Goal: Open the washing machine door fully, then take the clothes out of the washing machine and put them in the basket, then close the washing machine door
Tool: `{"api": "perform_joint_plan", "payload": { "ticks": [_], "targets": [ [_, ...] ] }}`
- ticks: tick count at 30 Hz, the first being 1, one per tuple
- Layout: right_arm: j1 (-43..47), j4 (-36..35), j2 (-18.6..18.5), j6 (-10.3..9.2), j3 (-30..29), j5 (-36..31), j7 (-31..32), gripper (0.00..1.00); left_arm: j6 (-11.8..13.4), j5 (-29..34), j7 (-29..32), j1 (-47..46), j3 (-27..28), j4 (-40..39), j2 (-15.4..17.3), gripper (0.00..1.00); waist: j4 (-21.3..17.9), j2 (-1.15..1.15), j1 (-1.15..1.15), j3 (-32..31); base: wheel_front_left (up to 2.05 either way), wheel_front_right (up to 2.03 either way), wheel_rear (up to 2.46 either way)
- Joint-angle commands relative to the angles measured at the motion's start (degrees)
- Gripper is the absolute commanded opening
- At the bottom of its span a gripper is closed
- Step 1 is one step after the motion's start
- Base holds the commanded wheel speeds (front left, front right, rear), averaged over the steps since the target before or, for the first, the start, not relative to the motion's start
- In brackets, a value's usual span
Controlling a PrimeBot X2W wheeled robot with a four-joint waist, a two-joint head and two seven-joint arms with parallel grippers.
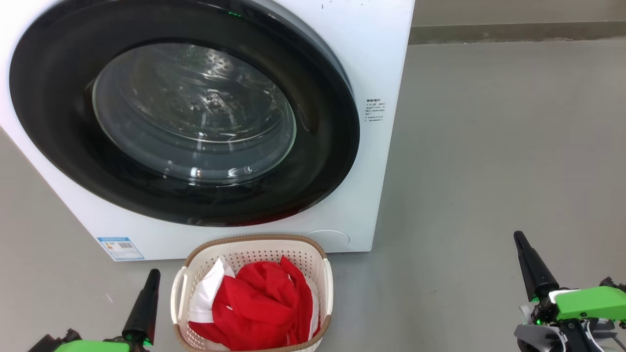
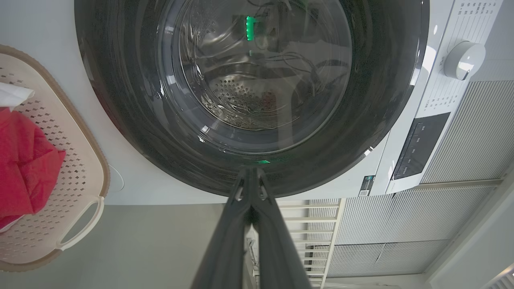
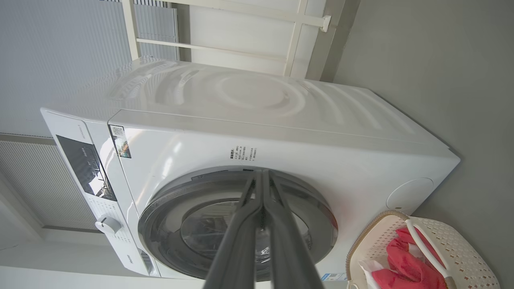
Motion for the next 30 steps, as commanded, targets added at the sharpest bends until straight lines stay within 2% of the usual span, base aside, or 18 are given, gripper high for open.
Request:
{"api": "perform_joint_plan", "payload": {
  "ticks": [1,30],
  "targets": [
    [-2.96,-1.75,-0.72,-0.04,1.01,0.81,0.32,0.00,-0.40,-0.75,0.45,-2.38,1.83,-1.16,0.52,0.00,0.00,0.00,0.00,0.00,0.00,0.00,0.00],
    [-3.00,-1.73,-0.43,-0.04,0.60,0.47,0.64,0.00,-0.40,-0.75,0.44,-2.38,1.81,-1.16,0.52,0.00,0.00,0.00,0.00,0.00,0.00,0.00,0.00]
  ]
}}
